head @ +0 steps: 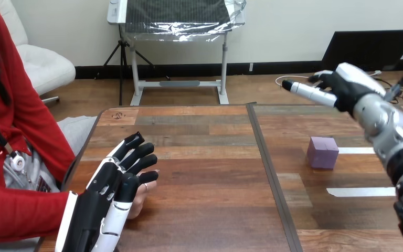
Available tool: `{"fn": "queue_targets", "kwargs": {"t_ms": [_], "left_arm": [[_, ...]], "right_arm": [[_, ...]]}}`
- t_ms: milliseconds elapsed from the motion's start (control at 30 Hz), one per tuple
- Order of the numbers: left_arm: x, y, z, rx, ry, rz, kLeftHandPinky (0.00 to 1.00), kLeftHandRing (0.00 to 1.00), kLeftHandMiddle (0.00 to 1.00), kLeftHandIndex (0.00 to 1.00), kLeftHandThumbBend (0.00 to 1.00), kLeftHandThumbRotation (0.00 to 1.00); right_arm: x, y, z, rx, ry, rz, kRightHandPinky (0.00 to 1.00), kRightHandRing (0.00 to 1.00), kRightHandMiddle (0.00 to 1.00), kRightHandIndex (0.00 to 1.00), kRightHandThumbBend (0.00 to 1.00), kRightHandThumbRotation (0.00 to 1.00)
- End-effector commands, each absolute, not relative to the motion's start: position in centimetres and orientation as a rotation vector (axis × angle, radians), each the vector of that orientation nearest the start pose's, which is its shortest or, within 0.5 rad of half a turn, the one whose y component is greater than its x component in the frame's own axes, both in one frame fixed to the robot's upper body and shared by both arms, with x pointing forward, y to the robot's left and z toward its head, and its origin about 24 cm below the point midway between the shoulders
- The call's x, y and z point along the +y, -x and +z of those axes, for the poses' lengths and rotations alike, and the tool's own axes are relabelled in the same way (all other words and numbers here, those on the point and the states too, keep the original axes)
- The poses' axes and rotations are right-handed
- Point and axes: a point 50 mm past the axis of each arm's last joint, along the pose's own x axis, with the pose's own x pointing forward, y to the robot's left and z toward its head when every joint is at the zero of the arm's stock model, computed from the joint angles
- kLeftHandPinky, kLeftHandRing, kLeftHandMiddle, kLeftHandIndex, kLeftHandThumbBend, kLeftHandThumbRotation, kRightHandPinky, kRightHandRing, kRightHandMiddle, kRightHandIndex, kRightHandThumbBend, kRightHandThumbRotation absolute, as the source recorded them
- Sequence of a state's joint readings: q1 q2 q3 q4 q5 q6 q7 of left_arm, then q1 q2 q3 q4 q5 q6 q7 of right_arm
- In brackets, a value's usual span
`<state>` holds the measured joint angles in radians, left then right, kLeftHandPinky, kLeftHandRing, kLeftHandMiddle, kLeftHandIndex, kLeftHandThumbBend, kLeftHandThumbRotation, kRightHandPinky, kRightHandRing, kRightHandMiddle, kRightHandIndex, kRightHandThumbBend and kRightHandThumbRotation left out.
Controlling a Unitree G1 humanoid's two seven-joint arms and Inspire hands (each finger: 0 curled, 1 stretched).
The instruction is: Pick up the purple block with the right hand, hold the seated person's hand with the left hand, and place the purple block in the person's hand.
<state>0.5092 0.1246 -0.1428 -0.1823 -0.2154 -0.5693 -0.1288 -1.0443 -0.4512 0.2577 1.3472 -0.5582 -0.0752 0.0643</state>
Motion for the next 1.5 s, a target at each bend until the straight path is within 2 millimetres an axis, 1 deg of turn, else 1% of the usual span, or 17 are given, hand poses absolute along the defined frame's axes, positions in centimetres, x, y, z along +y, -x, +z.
{"fn": "queue_targets", "kwargs": {"t_ms": [0, 267, 300, 667, 967, 1200, 1467], "left_arm": [[15.6, -15.4, 5.6, -0.359, 0.116, -0.1, 0.75, 0.81, 0.82, 0.84, 0.63, 0.76], [15.7, -15.4, 5.6, -0.359, 0.111, -0.099, 0.75, 0.81, 0.82, 0.84, 0.63, 0.75], [15.7, -15.4, 5.6, -0.359, 0.11, -0.1, 0.75, 0.81, 0.82, 0.84, 0.63, 0.76], [15.8, -15.4, 5.6, -0.361, 0.105, -0.106, 0.74, 0.8, 0.81, 0.84, 0.64, 0.76], [15.8, -15.4, 5.6, -0.36, 0.098, -0.104, 0.73, 0.79, 0.81, 0.83, 0.66, 0.75], [15.8, -15.4, 5.6, -0.356, 0.094, -0.103, 0.72, 0.79, 0.81, 0.82, 0.67, 0.76], [15.9, -15.4, 5.6, -0.36, 0.084, -0.104, 0.71, 0.78, 0.8, 0.82, 0.66, 0.76]], "right_arm": [[-23.5, -41.0, 14.5, 0.246, 1.184, 0.043, 0.73, 0.85, 0.87, 0.91, 0.77, 1.0], [-23.6, -40.7, 13.3, 0.326, 1.25, 0.092, 0.83, 0.92, 0.93, 0.93, 0.78, 1.0], [-23.7, -40.7, 13.2, 0.336, 1.254, 0.097, 0.85, 0.94, 0.95, 0.94, 0.78, 1.0], [-23.7, -40.3, 11.8, 0.422, 1.284, 0.145, 0.97, 1.0, 1.0, 0.99, 0.82, 1.0], [-23.6, -40.1, 11.2, 0.456, 1.277, 0.178, 1.0, 1.0, 1.0, 1.0, 0.8, 1.0], [-23.8, -39.9, 10.9, 0.468, 1.268, 0.192, 1.0, 1.0, 1.0, 1.0, 0.82, 1.0], [-23.7, -39.8, 10.6, 0.473, 1.24, 0.192, 1.0, 1.0, 1.0, 1.0, 0.83, 1.0]]}}
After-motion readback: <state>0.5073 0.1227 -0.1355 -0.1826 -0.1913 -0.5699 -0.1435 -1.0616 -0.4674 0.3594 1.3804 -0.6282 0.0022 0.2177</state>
